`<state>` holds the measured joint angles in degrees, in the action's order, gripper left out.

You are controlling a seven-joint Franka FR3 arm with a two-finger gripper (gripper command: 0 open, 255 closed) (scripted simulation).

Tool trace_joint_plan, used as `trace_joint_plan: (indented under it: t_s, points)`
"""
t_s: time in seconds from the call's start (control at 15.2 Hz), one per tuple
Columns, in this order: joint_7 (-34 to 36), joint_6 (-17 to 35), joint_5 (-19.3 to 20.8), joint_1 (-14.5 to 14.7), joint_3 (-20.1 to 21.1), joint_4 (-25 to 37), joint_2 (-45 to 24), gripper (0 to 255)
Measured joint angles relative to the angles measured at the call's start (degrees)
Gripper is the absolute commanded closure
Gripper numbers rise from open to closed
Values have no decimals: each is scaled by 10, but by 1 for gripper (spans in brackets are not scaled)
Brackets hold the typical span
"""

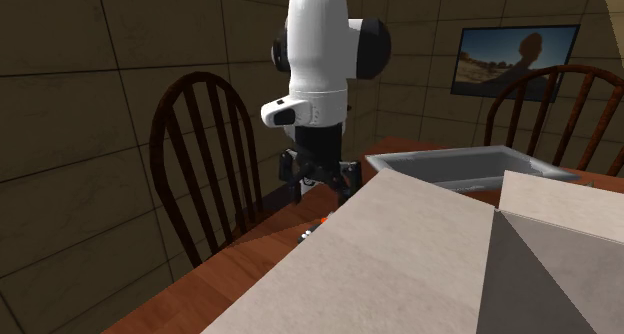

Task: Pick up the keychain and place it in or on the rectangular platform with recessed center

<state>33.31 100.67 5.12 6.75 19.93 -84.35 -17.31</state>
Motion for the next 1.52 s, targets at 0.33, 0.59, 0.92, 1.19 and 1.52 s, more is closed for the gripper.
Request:
trace_joint_plan:
  t_s: [0.33, 0.59, 0.92, 1.19, 1.52]
  points:
    - [2, 33, 4, 0, -1, -25, -9, 0]
    - [2, 45, 3, -1, -2, -38, -8, 0]
    - [2, 46, 3, -1, -2, -39, -8, 255]
    - [2, 46, 3, -1, -2, -39, -8, 255]
    - [2, 46, 3, -1, -2, -39, -8, 255]
